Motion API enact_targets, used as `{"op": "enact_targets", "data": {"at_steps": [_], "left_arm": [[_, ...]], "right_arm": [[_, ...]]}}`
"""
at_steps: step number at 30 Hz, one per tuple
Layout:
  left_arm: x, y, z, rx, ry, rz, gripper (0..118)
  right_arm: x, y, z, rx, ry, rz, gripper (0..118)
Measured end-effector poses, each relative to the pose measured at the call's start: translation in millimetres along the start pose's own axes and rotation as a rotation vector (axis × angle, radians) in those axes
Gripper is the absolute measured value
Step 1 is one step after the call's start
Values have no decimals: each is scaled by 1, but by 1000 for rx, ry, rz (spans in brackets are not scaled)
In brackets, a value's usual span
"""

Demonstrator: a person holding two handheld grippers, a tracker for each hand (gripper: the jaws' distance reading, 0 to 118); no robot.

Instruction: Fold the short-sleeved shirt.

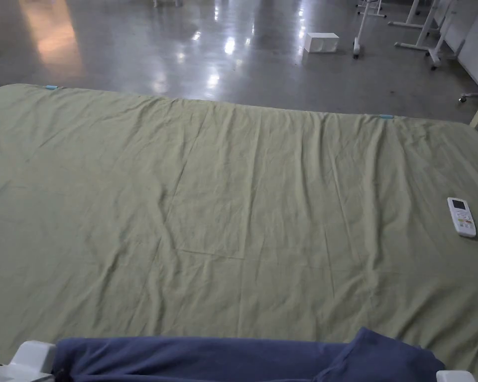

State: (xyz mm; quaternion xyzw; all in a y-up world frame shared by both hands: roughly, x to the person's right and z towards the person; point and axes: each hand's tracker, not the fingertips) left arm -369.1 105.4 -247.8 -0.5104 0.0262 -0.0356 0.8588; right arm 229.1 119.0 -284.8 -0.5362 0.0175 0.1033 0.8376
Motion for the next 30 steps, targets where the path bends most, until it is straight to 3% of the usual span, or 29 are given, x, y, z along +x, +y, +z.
{"op": "enact_targets", "data": {"at_steps": [2, 4, 5, 7, 8, 9, 10, 15, 22, 28, 30], "left_arm": [[4, 0, 1, -2, 20, -17, 7], [1, 2, 2, -4, 18, -22, 10], [1, 5, 8, -4, 8, -17, 13], [-7, 12, 15, 15, -30, 34, 35], [-10, 16, 18, 29, -47, 70, 51], [-11, 21, 23, 59, -56, 106, 70], [-11, 28, 28, 97, -61, 131, 74], [13, 72, 53, 338, -20, 111, 74], [73, 134, 92, 681, 27, 130, 74], [101, 156, 117, 856, 87, 160, 73], [105, 158, 121, 869, 102, 169, 64]], "right_arm": [[-4, 0, 0, 1, -22, 22, 2], [-7, 1, 4, 6, -38, 56, 13], [-7, 3, 9, 4, -50, 71, 25], [-6, 10, 23, -2, -113, 85, 77], [-5, 13, 31, 19, -143, 85, 90], [-3, 18, 41, 64, -151, 84, 94], [-2, 24, 52, 118, -154, 70, 94], [-13, 65, 92, 347, -146, -24, 94], [-66, 114, 126, 781, -118, -140, 94], [-98, 139, 138, 985, -158, -159, 94], [-104, 143, 139, 992, -168, -155, 90]]}}
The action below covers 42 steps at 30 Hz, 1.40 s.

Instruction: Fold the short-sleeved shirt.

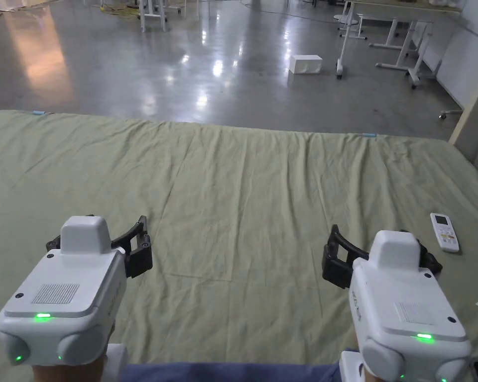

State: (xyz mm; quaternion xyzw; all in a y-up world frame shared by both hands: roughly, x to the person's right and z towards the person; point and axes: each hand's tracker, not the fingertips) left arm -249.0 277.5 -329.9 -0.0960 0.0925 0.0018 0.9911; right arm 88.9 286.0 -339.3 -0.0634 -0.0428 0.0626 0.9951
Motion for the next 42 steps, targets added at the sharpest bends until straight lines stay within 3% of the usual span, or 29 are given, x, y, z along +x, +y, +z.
{"op": "enact_targets", "data": {"at_steps": [1, 2, 3, 4, 6, 9, 11, 12, 14, 19, 25, 31, 34, 35, 37, 39, 42], "left_arm": [[1, 1, 1, 8, -2, -1, 52], [2, 2, 3, 16, -2, -2, 34], [2, 2, 2, 25, 0, -3, 10], [3, 2, 1, 21, -2, -9, 9], [4, 2, 2, 10, -1, -18, 4], [4, 0, 3, 14, -5, -16, 2], [1, 0, 5, 28, -3, -29, 2], [1, 0, 5, 21, -4, -19, 2], [-1, 2, 6, 26, -2, -29, 2], [-20, 8, 5, -14, -25, -10, 2], [-74, 5, 1, -238, -140, 126, 2], [-146, -40, -12, -503, -279, 220, 3], [-180, -68, -16, -588, -257, 269, 17], [-192, -78, -17, -636, -263, 311, 28], [-213, -96, -21, -713, -316, 381, 67], [-230, -115, -26, -790, -335, 411, 89], [-250, -141, -32, -861, -404, 468, 91]], "right_arm": [[-2, 0, 0, 23, 3, -12, 81], [-4, 0, -1, 31, 14, -16, 65], [-7, 0, -1, 41, 18, -13, 37], [-9, 0, -1, 59, 21, -7, 21], [-11, 0, -2, 56, 37, 14, 19], [-14, 0, -4, 40, 60, -19, 1], [-17, 5, 1, 131, 5, 65, 1], [-16, 0, -2, 61, 36, -6, 0], [-15, 0, -2, 60, 53, -29, 0], [-16, 2, -1, 76, 43, -5, 0], [-18, 3, -4, 55, 72, 7, 0], [-24, -9, -6, 6, 109, 28, 0], [-27, -15, -6, -16, 116, 44, 0], [-28, -17, -7, -25, 119, 49, 0], [-29, -19, -8, -46, 126, 54, 0], [-29, -22, -9, -62, 130, 57, 0], [-32, -27, -10, -82, 134, 69, 0]]}}
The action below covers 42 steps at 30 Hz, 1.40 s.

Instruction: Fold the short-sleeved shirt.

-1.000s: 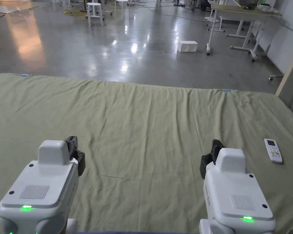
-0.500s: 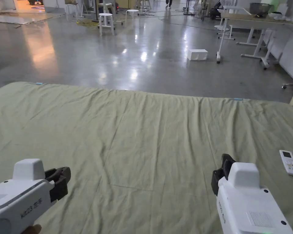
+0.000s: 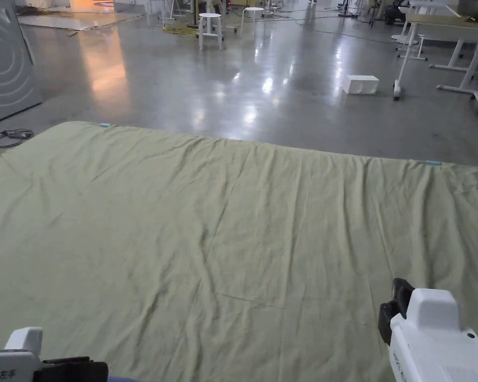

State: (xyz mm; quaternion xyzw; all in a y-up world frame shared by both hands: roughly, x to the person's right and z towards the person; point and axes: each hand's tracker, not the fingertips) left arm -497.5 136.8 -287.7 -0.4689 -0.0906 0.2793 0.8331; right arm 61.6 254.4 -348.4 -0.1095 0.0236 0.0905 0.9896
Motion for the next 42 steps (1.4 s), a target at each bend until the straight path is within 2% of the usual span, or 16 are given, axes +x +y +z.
{"op": "enact_targets", "data": {"at_steps": [5, 8, 12, 14, 17, 19, 20, 23, 26, 31, 42], "left_arm": [[-42, -11, -22, -122, -149, 140, 92], [-51, -14, -27, -58, -222, 156, 93], [-40, -28, -42, -114, -377, 278, 93], [-25, -37, -47, -108, -430, 279, 93], [-15, -40, -51, -101, -433, 265, 91], [-6, -39, -51, -104, -413, 259, 82], [-1, -39, -51, -101, -404, 248, 76], [10, -40, -52, -122, -362, 179, 56], [11, -41, -59, -141, -358, 178, 20], [11, -46, -65, -125, -318, 174, 12], [37, -12, -14, -93, -189, 36, 10]], "right_arm": [[-4, -6, -1, -29, 5, 13, 0], [-6, -8, 1, -37, 5, 26, 0], [-7, -10, 1, -53, 13, 25, 0], [-8, -11, 2, -54, 15, 31, 0], [-9, -13, 4, -57, 16, 38, 0], [-9, -14, 4, -67, 20, 32, 0], [-7, -16, 3, -78, 26, 4, 0], [-7, -18, 2, -97, 21, -24, 0], [-7, -18, 3, -97, 24, -31, 0], [-6, -19, 5, -94, 24, -27, 0], [4, -19, 5, -102, 22, -51, 0]]}}
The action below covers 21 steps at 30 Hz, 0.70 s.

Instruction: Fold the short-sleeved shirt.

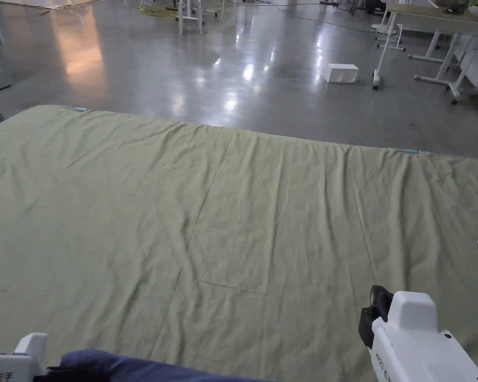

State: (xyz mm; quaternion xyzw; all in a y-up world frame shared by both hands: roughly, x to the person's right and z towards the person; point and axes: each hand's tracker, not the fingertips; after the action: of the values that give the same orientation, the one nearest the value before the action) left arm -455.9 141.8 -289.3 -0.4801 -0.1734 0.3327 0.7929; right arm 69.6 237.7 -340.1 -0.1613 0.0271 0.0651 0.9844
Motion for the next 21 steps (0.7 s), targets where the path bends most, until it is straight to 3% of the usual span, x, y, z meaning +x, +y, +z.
{"op": "enact_targets", "data": {"at_steps": [3, 12, 21], "left_arm": [[4, 11, 23, 21, 29, -11, 10], [22, 37, 81, 52, 327, -89, 10], [71, 26, 55, 42, 259, -39, 10]], "right_arm": [[0, 0, -1, 2, 1, 3, 0], [-2, -1, -1, 3, 18, 1, 0], [-3, -2, -2, 4, 34, -12, 0]]}}
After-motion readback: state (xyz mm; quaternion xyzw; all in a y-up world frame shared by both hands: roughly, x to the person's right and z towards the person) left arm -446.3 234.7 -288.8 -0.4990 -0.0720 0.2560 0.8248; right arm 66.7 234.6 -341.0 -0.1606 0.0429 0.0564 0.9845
